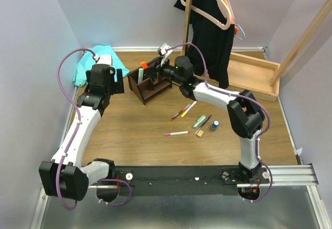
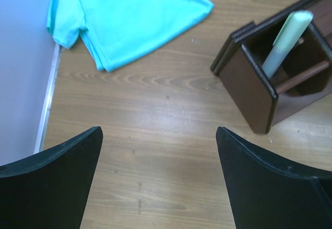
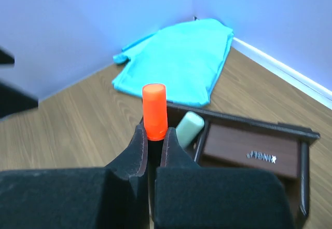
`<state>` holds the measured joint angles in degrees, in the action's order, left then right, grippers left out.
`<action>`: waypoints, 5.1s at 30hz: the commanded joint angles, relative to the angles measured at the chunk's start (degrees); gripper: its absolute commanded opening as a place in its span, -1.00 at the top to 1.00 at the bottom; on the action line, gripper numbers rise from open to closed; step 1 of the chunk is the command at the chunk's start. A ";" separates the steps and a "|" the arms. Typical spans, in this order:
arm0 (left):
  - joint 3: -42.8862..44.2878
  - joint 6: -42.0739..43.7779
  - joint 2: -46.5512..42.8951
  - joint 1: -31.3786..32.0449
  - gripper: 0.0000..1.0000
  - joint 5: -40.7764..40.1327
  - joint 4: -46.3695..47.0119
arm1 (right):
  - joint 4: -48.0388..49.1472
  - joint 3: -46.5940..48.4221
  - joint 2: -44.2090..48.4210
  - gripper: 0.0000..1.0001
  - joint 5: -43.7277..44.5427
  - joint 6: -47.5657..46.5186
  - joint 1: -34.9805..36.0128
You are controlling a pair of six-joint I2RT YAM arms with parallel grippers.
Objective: Sort the stationery into containers
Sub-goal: Place the pen in the storage box, then pick up the pen from the center of the board, then place the pen in the storage box.
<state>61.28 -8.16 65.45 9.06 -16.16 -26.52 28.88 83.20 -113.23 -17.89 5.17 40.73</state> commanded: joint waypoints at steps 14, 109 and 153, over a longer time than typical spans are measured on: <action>-2.13 -1.07 2.66 -0.53 -0.98 1.40 0.51 | 15.49 11.28 -15.26 0.99 -2.41 7.75 -0.48; -11.26 8.96 -18.08 -12.05 -0.86 30.05 -11.01 | -65.54 -7.69 2.39 -0.06 1.37 -41.82 13.67; -12.94 8.78 -18.87 -16.88 -0.86 30.49 -12.50 | 11.36 10.04 -1.90 0.99 -4.96 -9.14 3.04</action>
<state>49.04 0.80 47.07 -7.16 13.10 -36.77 24.67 87.57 -109.19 -23.97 -13.19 44.18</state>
